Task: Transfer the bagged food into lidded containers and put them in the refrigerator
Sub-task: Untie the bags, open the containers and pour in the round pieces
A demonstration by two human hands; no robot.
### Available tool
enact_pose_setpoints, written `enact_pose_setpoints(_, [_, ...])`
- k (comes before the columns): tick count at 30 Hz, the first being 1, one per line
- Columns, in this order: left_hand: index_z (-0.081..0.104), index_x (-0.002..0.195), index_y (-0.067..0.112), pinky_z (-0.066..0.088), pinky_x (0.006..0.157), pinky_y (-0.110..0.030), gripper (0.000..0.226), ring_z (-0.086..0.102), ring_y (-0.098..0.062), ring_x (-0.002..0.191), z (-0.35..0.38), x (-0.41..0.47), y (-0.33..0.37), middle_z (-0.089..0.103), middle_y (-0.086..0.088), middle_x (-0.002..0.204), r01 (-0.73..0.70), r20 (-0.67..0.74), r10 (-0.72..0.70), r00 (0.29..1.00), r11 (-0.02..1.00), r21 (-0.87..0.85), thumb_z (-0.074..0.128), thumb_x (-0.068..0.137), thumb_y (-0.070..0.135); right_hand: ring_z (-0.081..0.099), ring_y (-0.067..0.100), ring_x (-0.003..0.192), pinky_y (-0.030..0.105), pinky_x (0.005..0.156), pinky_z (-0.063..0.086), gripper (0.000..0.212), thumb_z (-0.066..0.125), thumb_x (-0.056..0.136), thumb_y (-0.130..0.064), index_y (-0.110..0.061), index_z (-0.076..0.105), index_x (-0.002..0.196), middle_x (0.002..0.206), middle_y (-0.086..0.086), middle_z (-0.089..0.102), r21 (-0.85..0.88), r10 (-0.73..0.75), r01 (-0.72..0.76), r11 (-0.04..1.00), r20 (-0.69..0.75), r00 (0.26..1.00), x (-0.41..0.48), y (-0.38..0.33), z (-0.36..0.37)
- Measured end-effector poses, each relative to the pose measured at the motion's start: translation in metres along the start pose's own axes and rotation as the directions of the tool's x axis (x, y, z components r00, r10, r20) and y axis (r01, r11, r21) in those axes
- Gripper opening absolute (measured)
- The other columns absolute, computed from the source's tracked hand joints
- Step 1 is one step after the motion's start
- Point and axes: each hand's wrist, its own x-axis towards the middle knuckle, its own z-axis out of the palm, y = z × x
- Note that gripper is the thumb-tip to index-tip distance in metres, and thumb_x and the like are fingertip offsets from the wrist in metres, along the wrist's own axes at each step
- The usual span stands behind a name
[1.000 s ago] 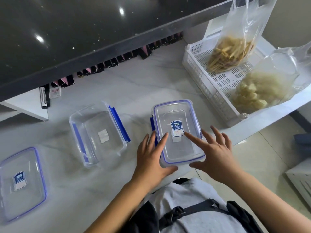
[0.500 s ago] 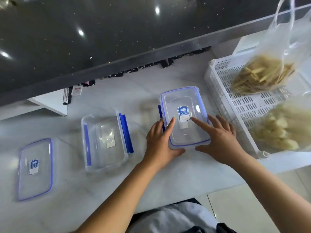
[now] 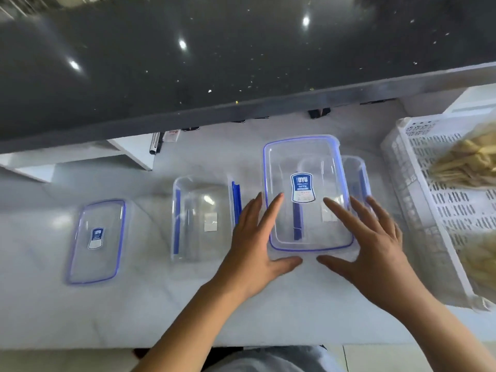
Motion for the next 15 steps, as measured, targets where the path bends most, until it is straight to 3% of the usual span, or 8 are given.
enact_pose_setpoints(5, [0.011, 0.146, 0.065, 0.017, 0.124, -0.042, 0.105, -0.005, 0.001, 0.15, -0.075, -0.067, -0.059, 0.006, 0.017, 0.163, 0.093, -0.09, -0.095, 0.991, 0.995, -0.029, 0.084, 0.072, 0.047, 0.011, 0.024, 0.151, 0.046, 0.117, 0.019, 0.095, 0.078, 0.071, -0.056, -0.054, 0.024, 0.149, 0.158, -0.002, 0.035, 0.068, -0.187, 0.181, 0.981, 0.1, 0.977, -0.001, -0.086, 0.043])
enact_pose_setpoints(9, [0.015, 0.142, 0.069, 0.018, 0.123, -0.041, 0.106, 0.004, 0.0, 0.15, -0.138, -0.125, -0.124, 0.014, 0.018, 0.161, 0.167, -0.146, -0.171, 0.974, 0.985, -0.038, 0.087, 0.067, 0.048, 0.013, 0.029, 0.151, 0.049, 0.119, 0.022, 0.082, 0.052, 0.076, -0.067, -0.051, 0.023, 0.151, 0.159, 0.002, 0.032, 0.048, -0.303, 0.299, 0.953, 0.176, 0.937, 0.003, -0.169, 0.1])
enact_pose_setpoints(13, [0.018, 0.142, 0.069, 0.021, 0.119, -0.03, 0.109, 0.019, 0.0, 0.144, -0.191, -0.169, -0.204, 0.024, 0.03, 0.151, 0.208, -0.174, -0.202, 0.964, 0.978, 0.014, 0.089, 0.061, 0.051, -0.008, 0.024, 0.154, 0.042, 0.124, 0.004, 0.083, 0.059, 0.086, -0.059, -0.052, 0.012, 0.153, 0.167, 0.003, 0.005, 0.038, -0.353, 0.366, 0.93, 0.372, 0.858, 0.011, -0.252, 0.158])
enact_pose_setpoints(15, [0.016, 0.142, 0.069, 0.024, 0.115, -0.028, 0.111, 0.024, -0.004, 0.141, -0.208, -0.182, -0.244, 0.025, 0.033, 0.148, 0.246, -0.167, -0.231, 0.958, 0.967, 0.071, 0.09, 0.061, 0.051, -0.011, 0.023, 0.154, 0.04, 0.124, 0.002, 0.086, 0.062, 0.087, -0.057, -0.054, 0.006, 0.152, 0.168, 0.002, -0.005, 0.033, -0.337, 0.364, 0.931, 0.462, 0.821, 0.014, -0.282, 0.191])
